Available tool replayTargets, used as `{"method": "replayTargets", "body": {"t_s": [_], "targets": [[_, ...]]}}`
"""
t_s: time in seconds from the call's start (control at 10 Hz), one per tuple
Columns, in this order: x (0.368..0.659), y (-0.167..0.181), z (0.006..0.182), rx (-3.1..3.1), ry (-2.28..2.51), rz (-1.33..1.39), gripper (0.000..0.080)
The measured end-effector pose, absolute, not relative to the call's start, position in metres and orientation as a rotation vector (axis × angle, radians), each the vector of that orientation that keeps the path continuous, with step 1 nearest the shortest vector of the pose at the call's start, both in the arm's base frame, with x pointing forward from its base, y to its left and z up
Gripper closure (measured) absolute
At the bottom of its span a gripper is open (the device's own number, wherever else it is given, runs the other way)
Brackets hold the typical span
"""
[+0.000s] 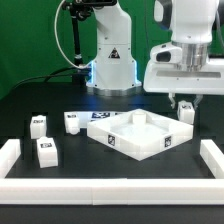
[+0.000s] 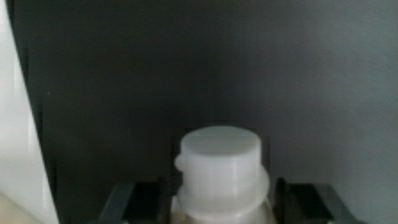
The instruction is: Assemble one leg
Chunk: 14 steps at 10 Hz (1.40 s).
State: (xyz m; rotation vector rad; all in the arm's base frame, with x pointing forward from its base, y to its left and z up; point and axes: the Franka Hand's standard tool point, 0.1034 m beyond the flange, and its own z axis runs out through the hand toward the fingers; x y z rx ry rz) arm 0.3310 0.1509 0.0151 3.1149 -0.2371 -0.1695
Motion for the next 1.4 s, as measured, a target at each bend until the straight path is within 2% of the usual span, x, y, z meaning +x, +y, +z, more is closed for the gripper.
{"method": "replayTargets", "body": {"t_s": [0.5, 0.6, 0.7, 0.8, 0.9, 1.1, 1.2, 1.3, 1.4], "targets": [[0.33, 0.147, 0.01, 3.107, -0.244, -0.179, 0.0515], [0.33, 0.147, 0.01, 3.107, -0.244, -0.179, 0.0444], [0.329, 0.147, 0.011, 3.106, -0.241, -0.193, 0.0444], [0.328, 0.148, 0.027, 3.108, -0.233, -0.26, 0.0245], [0.335, 0.142, 0.051, 3.138, -0.221, -0.254, 0.018], [0.351, 0.122, 0.095, 3.167, -0.147, -0.255, 0.0156], [0.364, 0.108, 0.104, 3.188, -0.084, -0.207, 0.0156], [0.378, 0.091, 0.104, 3.212, 0.053, -0.157, 0.015], [0.39, 0.076, 0.096, 3.219, 0.16, -0.114, 0.015]]}}
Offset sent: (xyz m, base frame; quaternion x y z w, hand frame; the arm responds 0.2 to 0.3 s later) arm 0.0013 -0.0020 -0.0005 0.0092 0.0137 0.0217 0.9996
